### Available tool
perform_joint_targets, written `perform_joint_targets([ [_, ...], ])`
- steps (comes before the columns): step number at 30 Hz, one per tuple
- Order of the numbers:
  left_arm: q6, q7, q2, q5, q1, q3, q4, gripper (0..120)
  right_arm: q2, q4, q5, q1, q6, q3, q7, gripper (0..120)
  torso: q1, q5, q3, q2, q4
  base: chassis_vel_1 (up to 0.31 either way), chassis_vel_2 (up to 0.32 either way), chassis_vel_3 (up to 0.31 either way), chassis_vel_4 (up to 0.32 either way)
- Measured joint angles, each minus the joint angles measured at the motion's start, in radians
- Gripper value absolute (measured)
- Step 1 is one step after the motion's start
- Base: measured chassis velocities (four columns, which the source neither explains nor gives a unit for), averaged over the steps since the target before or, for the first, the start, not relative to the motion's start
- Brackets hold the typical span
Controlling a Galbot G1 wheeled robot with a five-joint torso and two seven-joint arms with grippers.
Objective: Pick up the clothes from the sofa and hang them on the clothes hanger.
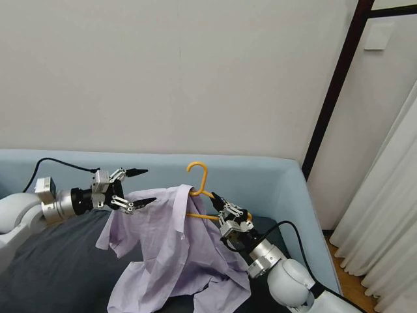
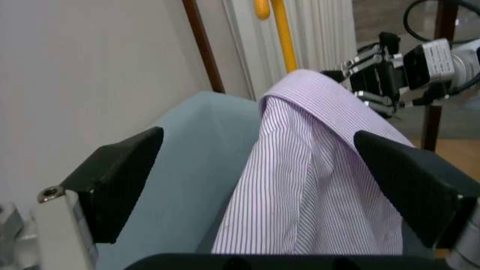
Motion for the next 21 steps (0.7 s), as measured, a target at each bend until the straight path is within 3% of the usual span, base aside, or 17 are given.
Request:
perform_joint_targets([
  [5,0.026,0.042,-0.025,0.032,-0.109,0.114,0.048,100,0.005,-0.005,-0.016,-0.009,0.003,0.01,0.002,4,0.0,-0.0004,0.0,0.0,0.0,0.0,0.0,0.0,0.0],
  [8,0.032,0.049,-0.031,0.046,-0.131,0.129,0.057,98,0.006,-0.005,-0.018,-0.012,0.004,0.013,0.003,4,0.0,-0.0007,0.0,0.0,-0.0004,0.0,0.0,0.0,0.0],
  [10,0.047,0.077,-0.045,0.092,-0.189,0.163,0.081,88,0.008,-0.007,-0.021,-0.018,0.005,0.02,0.004,4,0.0,0.0011,0.0,0.0,-0.0005,0.0,0.0,0.0,0.0],
  [17,0.095,0.161,-0.066,0.151,-0.267,0.195,0.116,67,0.02,-0.015,-0.045,-0.021,0.011,0.033,0.004,4,0.0,0.0006,0.0,0.0,0.0,0.0,0.0,0.0,0.0],
  [21,0.13,0.261,-0.093,0.212,-0.292,0.197,0.155,46,0.033,-0.02,-0.092,-0.013,0.032,0.052,-0.002,4,0.0,0.0003,0.0,0.0,0.0,0.0,0.0,0.0,0.0],
])
